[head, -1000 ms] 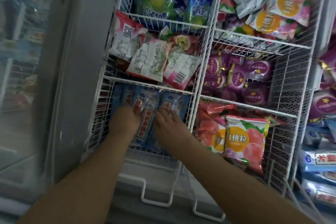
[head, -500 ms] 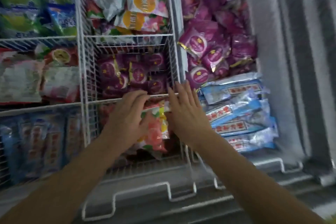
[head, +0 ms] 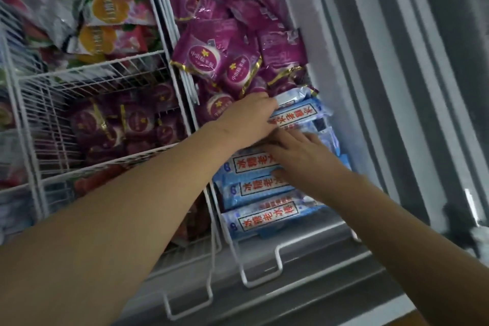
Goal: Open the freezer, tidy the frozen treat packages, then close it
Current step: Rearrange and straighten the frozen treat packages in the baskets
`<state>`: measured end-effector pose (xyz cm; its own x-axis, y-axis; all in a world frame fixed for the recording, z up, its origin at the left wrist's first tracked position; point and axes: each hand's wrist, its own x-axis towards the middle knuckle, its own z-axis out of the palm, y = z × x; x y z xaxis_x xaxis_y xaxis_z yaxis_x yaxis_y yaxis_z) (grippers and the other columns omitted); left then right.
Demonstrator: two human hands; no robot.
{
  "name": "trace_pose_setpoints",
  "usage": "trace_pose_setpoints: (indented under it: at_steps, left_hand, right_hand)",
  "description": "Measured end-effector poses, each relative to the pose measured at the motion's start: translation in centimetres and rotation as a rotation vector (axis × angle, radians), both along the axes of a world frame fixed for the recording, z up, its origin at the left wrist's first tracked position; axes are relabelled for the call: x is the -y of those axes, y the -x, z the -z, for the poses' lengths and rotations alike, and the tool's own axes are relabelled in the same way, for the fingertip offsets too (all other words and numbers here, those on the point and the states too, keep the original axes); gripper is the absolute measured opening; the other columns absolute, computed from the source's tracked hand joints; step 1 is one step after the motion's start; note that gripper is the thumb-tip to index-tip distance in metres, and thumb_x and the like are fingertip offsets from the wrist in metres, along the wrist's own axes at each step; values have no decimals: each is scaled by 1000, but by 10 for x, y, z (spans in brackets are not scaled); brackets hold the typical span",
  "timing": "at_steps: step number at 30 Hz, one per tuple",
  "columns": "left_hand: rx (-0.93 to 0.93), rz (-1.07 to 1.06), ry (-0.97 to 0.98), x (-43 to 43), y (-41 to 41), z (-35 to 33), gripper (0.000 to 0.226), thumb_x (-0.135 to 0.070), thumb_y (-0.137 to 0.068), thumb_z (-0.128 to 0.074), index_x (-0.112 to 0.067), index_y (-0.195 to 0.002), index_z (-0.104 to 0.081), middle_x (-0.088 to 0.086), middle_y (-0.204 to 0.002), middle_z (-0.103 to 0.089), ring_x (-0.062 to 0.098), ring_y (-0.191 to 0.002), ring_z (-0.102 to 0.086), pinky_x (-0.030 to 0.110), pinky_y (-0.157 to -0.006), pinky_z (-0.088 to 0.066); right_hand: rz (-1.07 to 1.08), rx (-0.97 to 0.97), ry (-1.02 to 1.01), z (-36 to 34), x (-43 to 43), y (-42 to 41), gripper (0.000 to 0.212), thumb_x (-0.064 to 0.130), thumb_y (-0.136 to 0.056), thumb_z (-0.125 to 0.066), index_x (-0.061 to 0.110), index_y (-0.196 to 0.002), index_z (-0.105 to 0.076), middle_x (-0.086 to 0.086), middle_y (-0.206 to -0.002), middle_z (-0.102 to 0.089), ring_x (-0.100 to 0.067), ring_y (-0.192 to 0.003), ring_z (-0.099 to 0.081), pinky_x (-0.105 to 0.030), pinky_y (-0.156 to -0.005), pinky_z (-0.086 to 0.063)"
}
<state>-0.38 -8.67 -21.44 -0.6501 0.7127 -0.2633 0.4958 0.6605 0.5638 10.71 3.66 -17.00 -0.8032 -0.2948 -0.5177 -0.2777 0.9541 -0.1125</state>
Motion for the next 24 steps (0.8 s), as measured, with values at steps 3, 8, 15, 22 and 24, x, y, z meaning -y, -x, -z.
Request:
trace_pose_setpoints:
  at_steps: [3,8,15,22,24]
  left_hand:
    - [-75,7,92,-14,-1,-3,24,-26,-88,-63,-11,-106,-58,6,-103,-50,24,-97,-52,38,-74,-46]
    - [-21,-3,177,-14,-1,-9,13,-10,-88,-56,-17,-82,-46,4,-87,-53,22,-75,-51,34,-64,-45]
    - [-69,-138,134,63,0,-45,23,-27,-78,-71,-12,-93,-63,1,-78,-52,20,-68,-50,30,-55,-37]
    - [155,-697,263,312,-48,-71,30,-44,-79,-73,-20,-96,-64,-2,-82,-66,11,-63,-60,27,-48,-46]
    - [301,-886,326,381,-74,-69,25,-46,-81,-72,-27,-93,-61,-7,-77,-65,7,-58,-60,23,-45,-43]
  right_hand:
    - [5,-32,-13,1,5,-4,47,27,-89,-56,20,-135,-48,-5,-142,-39,-25,-129,-37,-50,-103,-35]
    - [12,-42,-9,-1,18,0,43,19,-89,-52,17,-132,-48,-6,-140,-38,-26,-125,-39,-51,-101,-39]
    - [-41,46,64,-15,49,14,51,29,-87,-64,14,-133,-49,-6,-130,-47,-25,-120,-43,-45,-98,-45]
    - [-230,-24,319,-13,181,34,55,13,-68,-84,1,-118,-64,-19,-109,-60,-41,-97,-57,-55,-75,-53]
    - [-320,-34,377,-6,240,36,49,17,-74,-77,5,-120,-62,-17,-114,-57,-39,-103,-54,-55,-83,-49]
